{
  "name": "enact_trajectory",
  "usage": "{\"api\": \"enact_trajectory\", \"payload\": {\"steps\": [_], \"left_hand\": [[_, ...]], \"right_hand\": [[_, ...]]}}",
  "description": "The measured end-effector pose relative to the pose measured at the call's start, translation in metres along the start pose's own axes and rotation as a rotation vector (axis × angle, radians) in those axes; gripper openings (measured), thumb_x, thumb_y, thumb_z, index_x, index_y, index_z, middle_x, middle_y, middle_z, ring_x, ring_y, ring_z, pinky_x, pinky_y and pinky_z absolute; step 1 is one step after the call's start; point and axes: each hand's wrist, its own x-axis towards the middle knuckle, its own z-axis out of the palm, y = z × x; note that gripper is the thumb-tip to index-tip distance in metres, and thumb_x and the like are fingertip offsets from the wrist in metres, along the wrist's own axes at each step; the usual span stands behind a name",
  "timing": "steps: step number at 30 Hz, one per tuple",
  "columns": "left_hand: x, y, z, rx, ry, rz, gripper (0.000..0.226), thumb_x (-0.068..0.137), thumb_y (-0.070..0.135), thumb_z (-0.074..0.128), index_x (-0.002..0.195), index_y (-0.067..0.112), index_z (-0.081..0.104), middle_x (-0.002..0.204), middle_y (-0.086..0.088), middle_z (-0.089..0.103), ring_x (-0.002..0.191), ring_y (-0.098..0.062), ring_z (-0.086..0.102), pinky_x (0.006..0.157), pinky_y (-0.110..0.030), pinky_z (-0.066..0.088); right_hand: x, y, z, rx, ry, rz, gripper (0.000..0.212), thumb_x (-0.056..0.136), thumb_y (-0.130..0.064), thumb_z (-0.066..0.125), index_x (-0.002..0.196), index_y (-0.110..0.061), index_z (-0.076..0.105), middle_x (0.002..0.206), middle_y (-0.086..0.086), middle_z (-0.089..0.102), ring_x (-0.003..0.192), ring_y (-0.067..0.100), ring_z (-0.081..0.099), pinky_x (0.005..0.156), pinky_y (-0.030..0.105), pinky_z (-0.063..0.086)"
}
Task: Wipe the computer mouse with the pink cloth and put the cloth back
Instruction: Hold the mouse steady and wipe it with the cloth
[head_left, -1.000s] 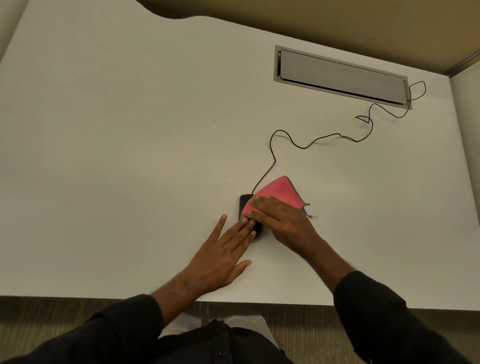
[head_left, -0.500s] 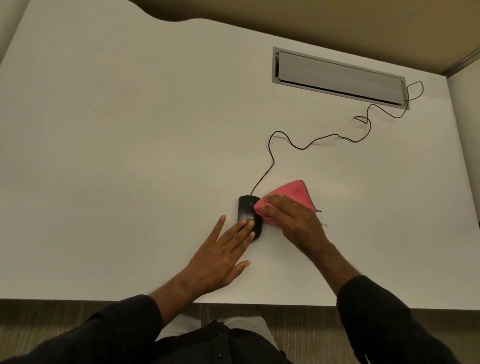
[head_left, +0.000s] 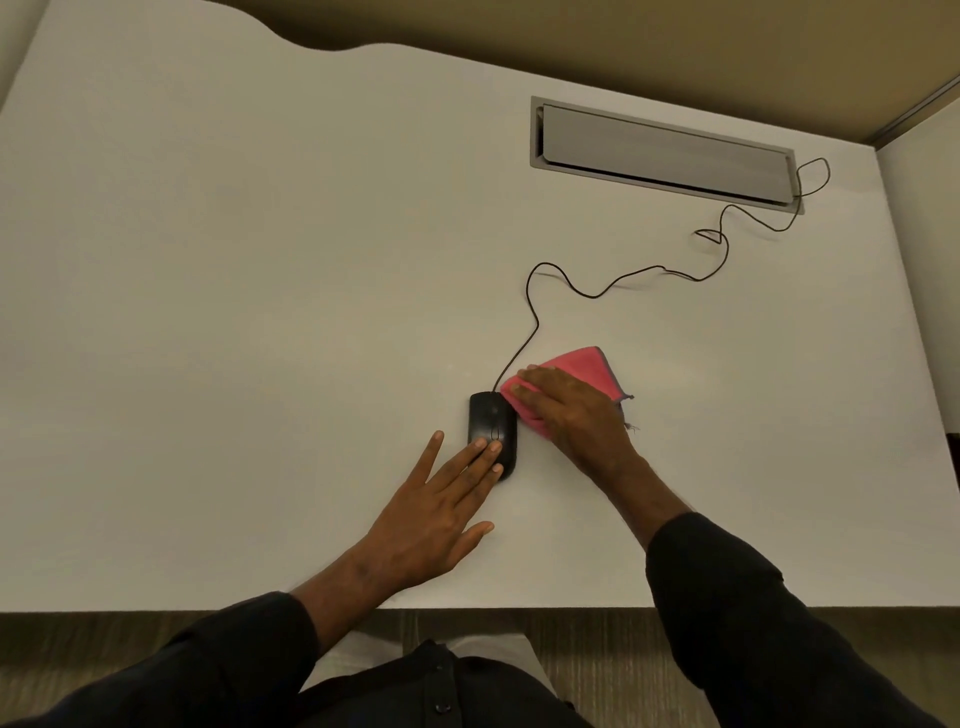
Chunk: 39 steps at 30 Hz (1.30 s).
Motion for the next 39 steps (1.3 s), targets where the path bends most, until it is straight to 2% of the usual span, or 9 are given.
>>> {"api": "enact_trajectory", "payload": {"steps": [5, 8, 11, 14, 16, 23, 29, 36, 39], "left_hand": [[0.001, 0.000, 0.001, -0.004, -0.002, -0.003, 0.066, 0.106, 0.053, 0.027, 0.156, 0.010, 0.031, 0.167, -0.012, 0.023, 0.156, -0.026, 0.019, 0.122, -0.060, 0.014], [0.001, 0.001, 0.004, -0.005, 0.002, -0.003, 0.067, 0.106, 0.054, 0.027, 0.157, 0.010, 0.030, 0.167, -0.012, 0.023, 0.156, -0.026, 0.018, 0.122, -0.060, 0.013], [0.001, 0.000, 0.005, -0.001, 0.010, 0.000, 0.067, 0.106, 0.053, 0.028, 0.157, 0.010, 0.029, 0.167, -0.012, 0.022, 0.156, -0.026, 0.017, 0.123, -0.060, 0.013], [0.001, -0.001, 0.005, 0.004, 0.010, 0.003, 0.067, 0.106, 0.053, 0.029, 0.157, 0.009, 0.029, 0.167, -0.013, 0.022, 0.156, -0.027, 0.016, 0.123, -0.060, 0.014], [0.001, -0.001, 0.003, 0.009, 0.004, 0.001, 0.067, 0.106, 0.053, 0.031, 0.157, 0.009, 0.030, 0.167, -0.013, 0.022, 0.156, -0.027, 0.017, 0.122, -0.060, 0.015], [0.001, -0.001, -0.004, 0.026, -0.024, -0.003, 0.067, 0.105, 0.054, 0.031, 0.156, 0.011, 0.033, 0.166, -0.011, 0.025, 0.155, -0.027, 0.022, 0.119, -0.059, 0.017], [0.002, 0.000, -0.008, 0.026, -0.031, -0.001, 0.067, 0.105, 0.054, 0.028, 0.156, 0.011, 0.033, 0.166, -0.011, 0.025, 0.154, -0.026, 0.022, 0.118, -0.060, 0.017], [0.001, 0.001, -0.007, 0.033, -0.019, -0.009, 0.066, 0.105, 0.053, 0.028, 0.156, 0.012, 0.033, 0.165, -0.012, 0.026, 0.154, -0.026, 0.023, 0.121, -0.065, 0.022], [0.002, 0.000, -0.006, 0.030, -0.005, -0.008, 0.066, 0.105, 0.053, 0.031, 0.156, 0.011, 0.031, 0.165, -0.012, 0.026, 0.154, -0.026, 0.023, 0.120, -0.065, 0.020]], "right_hand": [[0.001, -0.011, -0.003, 0.275, 0.202, 0.252, 0.038, 0.087, -0.008, 0.067, 0.124, 0.001, 0.064, 0.122, 0.018, 0.067, 0.112, 0.032, 0.066, 0.098, 0.044, 0.052], [-0.004, -0.023, -0.003, 0.449, 0.214, 0.379, 0.032, 0.092, -0.006, 0.065, 0.124, -0.001, 0.065, 0.122, 0.014, 0.068, 0.114, 0.025, 0.065, 0.100, 0.043, 0.052], [-0.012, -0.028, -0.002, 0.413, 0.097, 0.324, 0.040, 0.092, -0.015, 0.066, 0.130, -0.006, 0.062, 0.129, 0.011, 0.065, 0.122, 0.025, 0.060, 0.105, 0.047, 0.047], [-0.022, -0.018, 0.001, 0.316, -0.059, 0.186, 0.056, 0.091, -0.025, 0.066, 0.144, -0.013, 0.049, 0.148, 0.006, 0.048, 0.141, 0.023, 0.039, 0.120, 0.047, 0.023], [-0.025, -0.011, 0.005, 0.261, -0.084, 0.140, 0.059, 0.092, -0.024, 0.065, 0.146, -0.017, 0.045, 0.151, 0.006, 0.045, 0.143, 0.024, 0.036, 0.121, 0.050, 0.019], [-0.020, 0.003, 0.021, 0.114, -0.011, 0.042, 0.057, 0.085, -0.002, 0.073, 0.138, -0.012, 0.055, 0.139, 0.014, 0.057, 0.128, 0.033, 0.054, 0.104, 0.054, 0.046], [-0.004, 0.005, 0.015, 0.106, 0.070, 0.135, 0.056, 0.078, 0.004, 0.078, 0.131, -0.002, 0.059, 0.128, 0.020, 0.064, 0.115, 0.036, 0.064, 0.096, 0.054, 0.052], [-0.019, -0.033, 0.015, 0.121, 0.069, 0.145, 0.049, 0.081, 0.001, 0.074, 0.128, -0.007, 0.064, 0.124, 0.016, 0.067, 0.112, 0.033, 0.065, 0.093, 0.049, 0.052], [-0.033, -0.046, 0.016, 0.081, 0.109, 0.135, 0.063, 0.072, 0.003, 0.082, 0.129, -0.009, 0.060, 0.119, 0.018, 0.069, 0.107, 0.037, 0.067, 0.095, 0.050, 0.052]]}}
